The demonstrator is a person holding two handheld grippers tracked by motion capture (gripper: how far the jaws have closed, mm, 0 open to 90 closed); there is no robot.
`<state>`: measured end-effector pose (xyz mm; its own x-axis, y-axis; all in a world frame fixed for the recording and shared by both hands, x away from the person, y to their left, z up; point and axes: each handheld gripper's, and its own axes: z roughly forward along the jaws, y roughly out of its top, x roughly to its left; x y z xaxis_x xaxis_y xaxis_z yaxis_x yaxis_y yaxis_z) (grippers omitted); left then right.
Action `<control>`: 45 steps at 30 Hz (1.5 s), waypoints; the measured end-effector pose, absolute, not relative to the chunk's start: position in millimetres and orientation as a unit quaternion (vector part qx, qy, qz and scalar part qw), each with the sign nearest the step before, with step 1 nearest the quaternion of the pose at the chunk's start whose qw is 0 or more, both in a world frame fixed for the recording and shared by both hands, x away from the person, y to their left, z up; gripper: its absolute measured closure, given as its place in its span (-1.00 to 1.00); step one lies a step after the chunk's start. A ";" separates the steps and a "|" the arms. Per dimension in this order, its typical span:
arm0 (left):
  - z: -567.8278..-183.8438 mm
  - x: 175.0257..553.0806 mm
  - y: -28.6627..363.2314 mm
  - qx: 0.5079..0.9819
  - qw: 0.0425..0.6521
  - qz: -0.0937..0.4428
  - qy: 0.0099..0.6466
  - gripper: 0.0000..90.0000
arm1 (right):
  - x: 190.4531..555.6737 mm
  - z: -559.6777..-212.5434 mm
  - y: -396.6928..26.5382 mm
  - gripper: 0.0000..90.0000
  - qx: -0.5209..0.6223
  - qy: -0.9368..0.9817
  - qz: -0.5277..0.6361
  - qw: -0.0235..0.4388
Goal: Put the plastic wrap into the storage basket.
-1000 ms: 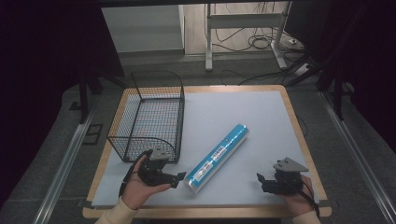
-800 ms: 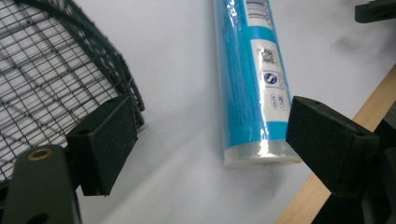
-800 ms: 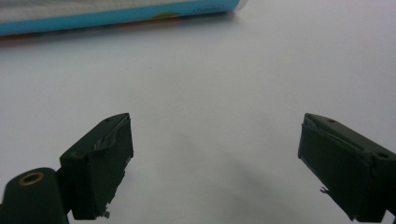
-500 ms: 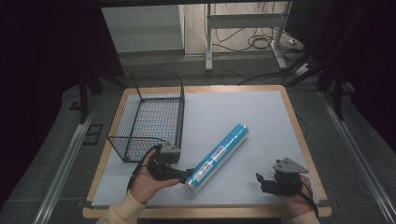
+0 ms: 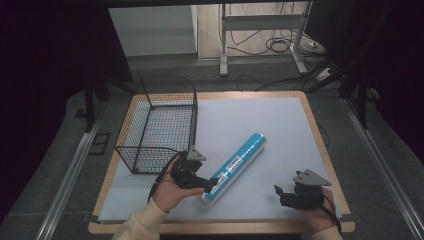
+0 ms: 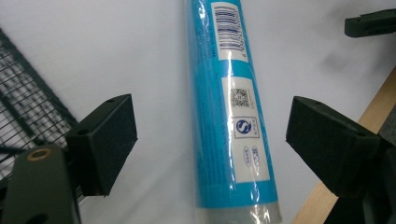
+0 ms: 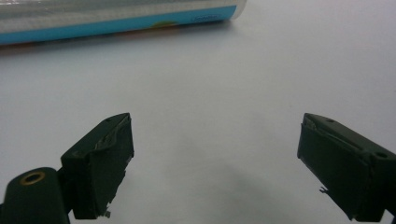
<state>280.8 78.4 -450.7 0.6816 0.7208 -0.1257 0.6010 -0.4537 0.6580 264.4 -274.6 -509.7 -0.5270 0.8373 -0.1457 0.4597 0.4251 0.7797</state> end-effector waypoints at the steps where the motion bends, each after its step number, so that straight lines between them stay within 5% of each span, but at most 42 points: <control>1: -450.7 282.0 76.2 0.848 0.349 0.086 0.390 -0.65 | 264.4 -509.6 -274.6 -0.76 0.405 0.800 0.351 0.269; 45: -458.1 337.0 1.4 0.881 0.279 0.059 0.378 -0.68 | 266.5 -510.2 -277.0 -0.75 0.412 0.798 0.348 0.270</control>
